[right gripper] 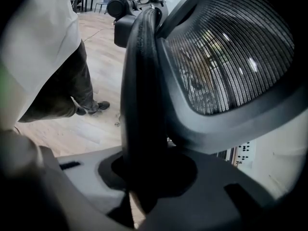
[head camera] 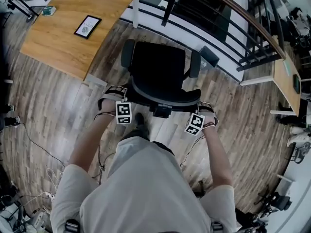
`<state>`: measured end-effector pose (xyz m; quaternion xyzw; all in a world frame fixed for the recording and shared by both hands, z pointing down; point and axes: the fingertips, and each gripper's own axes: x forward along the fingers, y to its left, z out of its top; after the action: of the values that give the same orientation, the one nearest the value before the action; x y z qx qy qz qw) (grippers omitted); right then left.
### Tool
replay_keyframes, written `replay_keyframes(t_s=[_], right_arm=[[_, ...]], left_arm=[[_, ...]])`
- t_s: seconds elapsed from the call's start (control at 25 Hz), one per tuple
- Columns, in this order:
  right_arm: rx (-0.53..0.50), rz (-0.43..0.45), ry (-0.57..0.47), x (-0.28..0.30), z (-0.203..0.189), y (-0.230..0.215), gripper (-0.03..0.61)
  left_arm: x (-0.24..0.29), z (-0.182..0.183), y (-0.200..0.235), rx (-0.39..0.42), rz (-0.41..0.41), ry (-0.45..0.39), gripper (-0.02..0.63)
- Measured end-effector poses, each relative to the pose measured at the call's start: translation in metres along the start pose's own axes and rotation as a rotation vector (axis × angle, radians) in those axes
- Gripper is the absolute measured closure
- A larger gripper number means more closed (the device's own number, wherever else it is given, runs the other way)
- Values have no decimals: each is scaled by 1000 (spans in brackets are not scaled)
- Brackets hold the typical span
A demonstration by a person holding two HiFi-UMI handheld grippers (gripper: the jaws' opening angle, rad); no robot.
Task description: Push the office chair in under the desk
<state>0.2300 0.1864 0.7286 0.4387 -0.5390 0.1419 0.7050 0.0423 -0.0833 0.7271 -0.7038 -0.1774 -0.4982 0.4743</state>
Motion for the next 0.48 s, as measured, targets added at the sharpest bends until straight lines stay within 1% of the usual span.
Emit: replay_keyframes(t_s=[0.24,0.48], right_arm=[[-18,-16,-9,23,14,-43,497],[-68,-20,-33,44,27,-87,495]], left_arm=[[17,-19,32,-25,8,14,551],[28,-37,53,-77,6,45,552]])
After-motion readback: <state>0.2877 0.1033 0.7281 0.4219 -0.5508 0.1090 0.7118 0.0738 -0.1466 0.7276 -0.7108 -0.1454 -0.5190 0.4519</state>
